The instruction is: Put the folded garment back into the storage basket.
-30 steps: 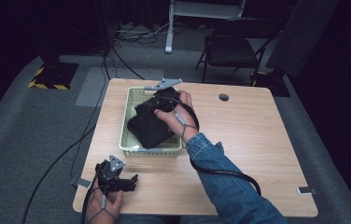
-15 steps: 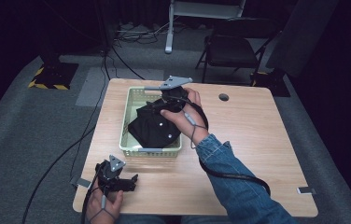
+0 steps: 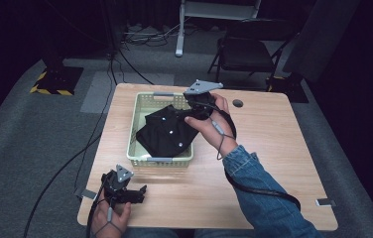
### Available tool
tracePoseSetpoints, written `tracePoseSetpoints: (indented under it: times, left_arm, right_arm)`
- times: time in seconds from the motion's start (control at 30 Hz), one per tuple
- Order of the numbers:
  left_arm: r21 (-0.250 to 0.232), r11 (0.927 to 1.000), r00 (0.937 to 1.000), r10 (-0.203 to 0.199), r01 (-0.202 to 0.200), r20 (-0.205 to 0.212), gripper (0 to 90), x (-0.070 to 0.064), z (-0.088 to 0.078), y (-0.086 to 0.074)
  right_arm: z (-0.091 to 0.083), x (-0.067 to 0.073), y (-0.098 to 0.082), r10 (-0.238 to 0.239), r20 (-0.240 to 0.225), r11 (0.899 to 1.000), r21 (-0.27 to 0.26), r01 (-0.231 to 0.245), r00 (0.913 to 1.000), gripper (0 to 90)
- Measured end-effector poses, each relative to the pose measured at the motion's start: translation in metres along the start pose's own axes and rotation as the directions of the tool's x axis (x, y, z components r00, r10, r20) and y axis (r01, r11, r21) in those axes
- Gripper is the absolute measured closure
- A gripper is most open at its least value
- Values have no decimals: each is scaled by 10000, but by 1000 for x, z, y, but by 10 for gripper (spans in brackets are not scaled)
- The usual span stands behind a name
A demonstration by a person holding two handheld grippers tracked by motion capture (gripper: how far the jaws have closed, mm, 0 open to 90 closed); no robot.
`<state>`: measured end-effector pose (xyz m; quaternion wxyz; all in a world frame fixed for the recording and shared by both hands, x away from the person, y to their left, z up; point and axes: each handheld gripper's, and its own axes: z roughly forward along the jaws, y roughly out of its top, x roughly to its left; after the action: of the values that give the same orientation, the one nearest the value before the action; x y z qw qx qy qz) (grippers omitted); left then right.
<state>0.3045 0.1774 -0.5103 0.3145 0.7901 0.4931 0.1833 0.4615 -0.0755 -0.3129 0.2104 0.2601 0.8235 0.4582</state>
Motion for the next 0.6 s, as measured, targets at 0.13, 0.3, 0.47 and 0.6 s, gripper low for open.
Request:
tracePoseSetpoints:
  times: [0.13,0.3,0.47,0.6]
  left_arm:
    - [-3,10000,10000,-2,2,-2,3,0,0,0]
    - [-15,10000,10000,-15,15,2,3,0,0,0]
    - [22,10000,10000,32,-32,42,4,0,0,0]
    - [19,10000,10000,30,-30,41,4,0,0,0]
  right_arm:
    - [-8,-5,-3,-15,136,10000,28,15,9999,274]
    - [-19,-10,-7,20,225,10000,20,-20,9997,272]
    - [-29,-17,-12,113,335,9999,35,-114,9994,269]
    - [-37,-23,-17,213,452,9998,-20,-212,9988,269]
